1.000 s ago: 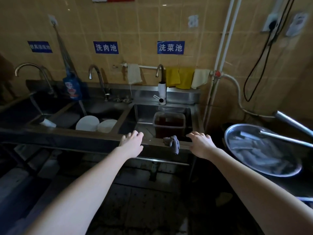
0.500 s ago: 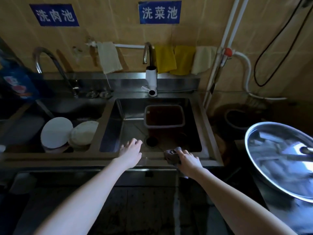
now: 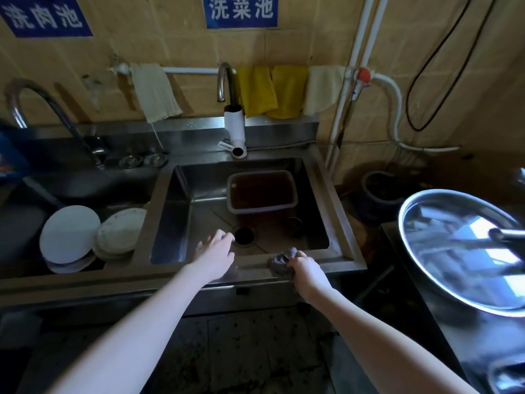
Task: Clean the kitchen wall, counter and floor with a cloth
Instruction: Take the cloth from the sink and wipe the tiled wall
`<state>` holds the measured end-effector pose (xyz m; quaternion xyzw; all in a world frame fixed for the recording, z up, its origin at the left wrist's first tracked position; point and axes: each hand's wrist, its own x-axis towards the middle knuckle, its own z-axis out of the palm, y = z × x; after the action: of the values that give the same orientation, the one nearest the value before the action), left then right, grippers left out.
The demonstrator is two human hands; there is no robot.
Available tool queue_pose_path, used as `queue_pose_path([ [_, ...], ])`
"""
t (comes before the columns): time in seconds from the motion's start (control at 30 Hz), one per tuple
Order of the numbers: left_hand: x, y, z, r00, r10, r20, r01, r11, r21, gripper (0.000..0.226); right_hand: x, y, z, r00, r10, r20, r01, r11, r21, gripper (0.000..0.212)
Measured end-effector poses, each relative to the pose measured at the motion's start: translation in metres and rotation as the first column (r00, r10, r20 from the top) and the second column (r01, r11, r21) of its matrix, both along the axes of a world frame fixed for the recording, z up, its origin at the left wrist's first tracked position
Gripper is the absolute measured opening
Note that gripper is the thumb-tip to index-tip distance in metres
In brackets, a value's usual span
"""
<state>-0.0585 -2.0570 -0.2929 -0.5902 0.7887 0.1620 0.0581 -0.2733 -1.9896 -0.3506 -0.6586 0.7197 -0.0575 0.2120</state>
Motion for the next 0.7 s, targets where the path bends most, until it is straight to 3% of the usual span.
queue_pose_path([
  [0.27,-0.053,0.036,0.027,0.991,-0.137,0.015,0.137,0.988,-0.065,0.037,-0.038,0.069,0.035,0.999,-0.031,0.021,0.033,0.989,-0.144,0.039],
  [0.4,-0.101,0.068,0.044,0.968,-0.249,0.025,0.25,0.962,-0.112,0.039,-0.073,0.127,0.065,0.99,-0.119,0.08,0.133,0.97,-0.203,0.039],
  [0.7,-0.229,0.178,0.071,0.866,-0.497,0.058,0.498,0.846,-0.19,0.041,-0.159,0.307,0.115,0.93,-0.367,0.025,0.354,0.875,-0.33,0.041],
])
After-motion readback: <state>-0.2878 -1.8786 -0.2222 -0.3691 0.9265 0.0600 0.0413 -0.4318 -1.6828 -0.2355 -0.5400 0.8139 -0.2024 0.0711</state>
